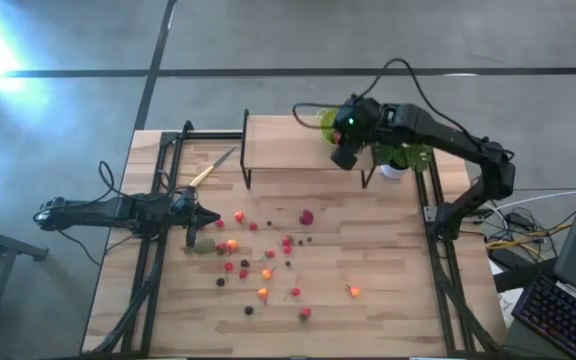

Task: Build produce basket
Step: Put the black cherry into the green basket, then put the pear into the green basket

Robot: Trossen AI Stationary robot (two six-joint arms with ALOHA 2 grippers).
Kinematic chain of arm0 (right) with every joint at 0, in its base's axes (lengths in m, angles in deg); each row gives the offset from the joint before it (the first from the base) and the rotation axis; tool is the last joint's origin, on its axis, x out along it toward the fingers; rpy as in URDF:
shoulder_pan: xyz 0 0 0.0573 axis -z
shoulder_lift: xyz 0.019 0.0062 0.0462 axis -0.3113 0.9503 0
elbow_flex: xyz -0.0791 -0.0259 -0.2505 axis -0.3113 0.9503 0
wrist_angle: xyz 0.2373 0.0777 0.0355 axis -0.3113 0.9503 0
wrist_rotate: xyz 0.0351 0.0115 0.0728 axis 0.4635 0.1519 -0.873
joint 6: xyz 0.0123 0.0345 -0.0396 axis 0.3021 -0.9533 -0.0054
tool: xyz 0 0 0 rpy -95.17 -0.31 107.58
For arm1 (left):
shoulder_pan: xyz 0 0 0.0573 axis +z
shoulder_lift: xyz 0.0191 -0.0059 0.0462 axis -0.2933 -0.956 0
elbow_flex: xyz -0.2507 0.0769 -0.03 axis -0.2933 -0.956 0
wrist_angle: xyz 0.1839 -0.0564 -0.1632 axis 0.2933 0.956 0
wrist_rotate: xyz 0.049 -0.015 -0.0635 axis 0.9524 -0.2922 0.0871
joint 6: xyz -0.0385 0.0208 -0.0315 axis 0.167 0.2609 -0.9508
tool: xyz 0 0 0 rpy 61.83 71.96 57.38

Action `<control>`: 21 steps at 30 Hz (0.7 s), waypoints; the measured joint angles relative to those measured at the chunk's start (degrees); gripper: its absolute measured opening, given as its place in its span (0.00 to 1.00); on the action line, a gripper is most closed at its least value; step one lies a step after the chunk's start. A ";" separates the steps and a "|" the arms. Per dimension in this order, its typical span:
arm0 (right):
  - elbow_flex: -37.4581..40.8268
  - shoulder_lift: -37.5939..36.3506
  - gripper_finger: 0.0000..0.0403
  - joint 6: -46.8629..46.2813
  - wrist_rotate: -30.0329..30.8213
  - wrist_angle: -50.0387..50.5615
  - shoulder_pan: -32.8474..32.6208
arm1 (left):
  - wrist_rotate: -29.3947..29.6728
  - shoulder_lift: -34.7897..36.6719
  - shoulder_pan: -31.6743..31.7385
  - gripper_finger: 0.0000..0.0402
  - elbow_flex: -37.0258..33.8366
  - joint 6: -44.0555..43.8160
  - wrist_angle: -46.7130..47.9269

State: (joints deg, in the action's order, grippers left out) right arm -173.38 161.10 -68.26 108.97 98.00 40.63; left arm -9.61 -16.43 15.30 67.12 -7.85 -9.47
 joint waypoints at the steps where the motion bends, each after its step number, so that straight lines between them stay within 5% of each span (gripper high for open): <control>1: 0.00 0.35 0.28 0.01 -0.27 -0.03 1.26 | 0.00 0.00 -0.01 0.05 0.00 -0.01 -0.02; 21: 0.26 4.29 0.45 1.19 -3.68 -0.51 6.29 | 0.00 -0.02 0.00 0.05 0.00 0.00 0.00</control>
State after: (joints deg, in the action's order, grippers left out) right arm -173.12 165.39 -67.07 105.29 97.49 46.91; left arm -9.61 -16.45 15.30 67.12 -7.85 -9.47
